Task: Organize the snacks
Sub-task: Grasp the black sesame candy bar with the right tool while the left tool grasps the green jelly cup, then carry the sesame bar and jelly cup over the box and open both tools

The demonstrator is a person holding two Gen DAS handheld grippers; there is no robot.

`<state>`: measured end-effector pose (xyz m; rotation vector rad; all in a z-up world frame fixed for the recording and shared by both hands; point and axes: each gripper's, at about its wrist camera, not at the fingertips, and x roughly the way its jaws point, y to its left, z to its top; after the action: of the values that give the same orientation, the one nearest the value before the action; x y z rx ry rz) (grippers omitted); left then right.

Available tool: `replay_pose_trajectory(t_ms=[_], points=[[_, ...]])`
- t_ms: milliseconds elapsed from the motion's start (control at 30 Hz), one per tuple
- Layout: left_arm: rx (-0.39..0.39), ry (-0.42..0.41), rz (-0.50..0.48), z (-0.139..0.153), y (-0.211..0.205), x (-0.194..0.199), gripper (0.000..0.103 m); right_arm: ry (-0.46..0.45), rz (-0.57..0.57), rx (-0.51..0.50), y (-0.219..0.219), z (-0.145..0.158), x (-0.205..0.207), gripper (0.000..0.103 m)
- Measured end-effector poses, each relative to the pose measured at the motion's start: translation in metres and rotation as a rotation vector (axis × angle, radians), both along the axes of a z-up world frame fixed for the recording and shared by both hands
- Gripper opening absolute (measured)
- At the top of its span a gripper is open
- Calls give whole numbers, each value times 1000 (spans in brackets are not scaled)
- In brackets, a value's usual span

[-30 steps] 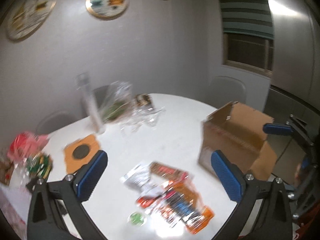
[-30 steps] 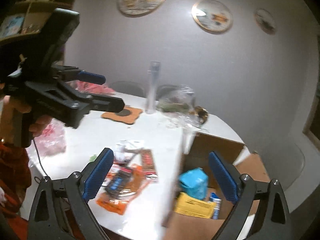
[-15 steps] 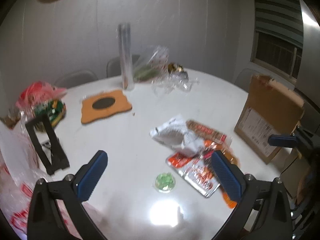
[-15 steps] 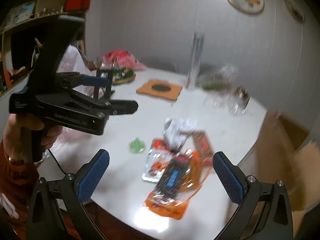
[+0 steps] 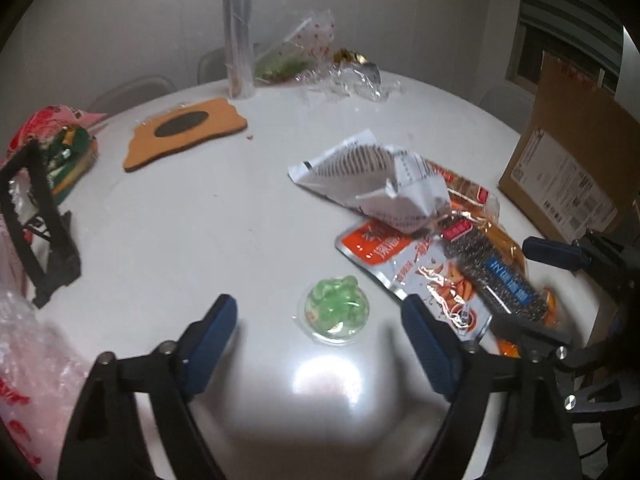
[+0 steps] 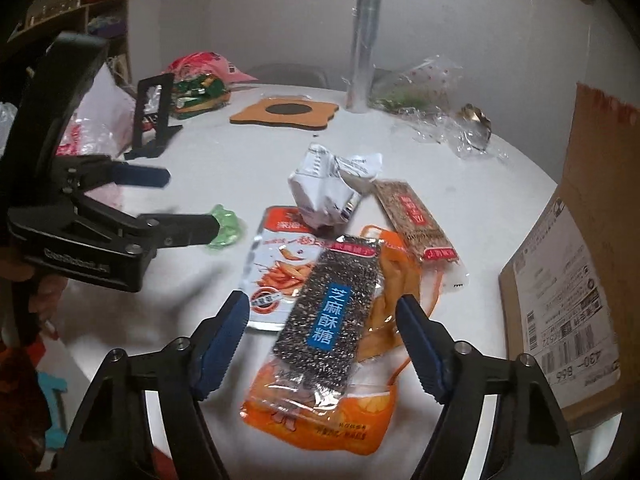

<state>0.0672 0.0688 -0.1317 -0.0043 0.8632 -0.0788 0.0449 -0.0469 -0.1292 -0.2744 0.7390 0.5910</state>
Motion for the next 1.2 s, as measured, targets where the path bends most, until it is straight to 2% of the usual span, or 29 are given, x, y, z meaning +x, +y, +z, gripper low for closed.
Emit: replay_pose_trajectory(t_ms=[133,367,433,600,767,800,1200], points=[[-17,20,-29,-4,-5,7,62,17,4,5,2,-4,6,65],[-32,33,-21,-9,-3,14,48,22,-14,-2,6,-10,16,53],[-23,31,-24,-9,-4,13,40,21,-19,-2,6,-11,19,45],[-14,27,-34,-8,-4,10,40,22,-17,0,4,-11,21,44],[-37,23,-31,-7,-1,9,39,16,-18,-2,1,-9,17,44],[-44,23,-33,-6,0,9,35,14,-15,-3,1,-9,16,43],[-76,9,-37,-3,3,5,35,2,-7,-17,-6,-5,11,43]])
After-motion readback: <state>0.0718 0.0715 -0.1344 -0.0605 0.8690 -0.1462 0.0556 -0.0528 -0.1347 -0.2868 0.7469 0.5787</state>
